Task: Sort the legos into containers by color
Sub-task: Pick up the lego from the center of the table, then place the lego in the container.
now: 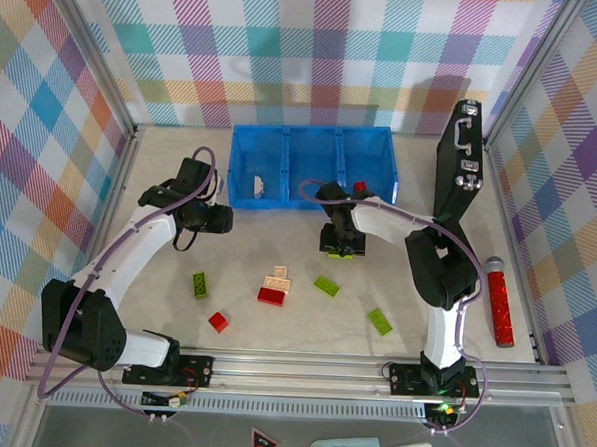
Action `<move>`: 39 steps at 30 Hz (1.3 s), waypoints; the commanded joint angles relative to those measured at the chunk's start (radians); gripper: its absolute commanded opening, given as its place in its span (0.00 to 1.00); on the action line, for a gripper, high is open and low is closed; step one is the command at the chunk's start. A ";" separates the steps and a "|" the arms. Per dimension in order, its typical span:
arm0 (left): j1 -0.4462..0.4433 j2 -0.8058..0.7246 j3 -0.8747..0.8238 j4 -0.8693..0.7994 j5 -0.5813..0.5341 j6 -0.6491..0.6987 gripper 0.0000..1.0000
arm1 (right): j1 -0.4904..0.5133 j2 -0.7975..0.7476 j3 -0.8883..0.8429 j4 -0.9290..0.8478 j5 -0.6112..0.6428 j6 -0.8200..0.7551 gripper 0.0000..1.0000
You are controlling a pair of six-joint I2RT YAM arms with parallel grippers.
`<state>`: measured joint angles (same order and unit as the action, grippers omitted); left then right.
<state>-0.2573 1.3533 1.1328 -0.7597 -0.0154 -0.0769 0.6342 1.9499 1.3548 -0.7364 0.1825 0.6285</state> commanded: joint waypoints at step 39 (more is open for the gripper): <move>0.010 -0.017 0.008 -0.015 0.008 0.014 0.53 | 0.032 -0.001 0.345 -0.187 -0.004 -0.076 0.56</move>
<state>-0.2573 1.3529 1.1328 -0.7593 -0.0090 -0.0769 0.6613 1.9072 1.6398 -0.8768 0.1726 0.5831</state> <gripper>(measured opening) 0.536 0.624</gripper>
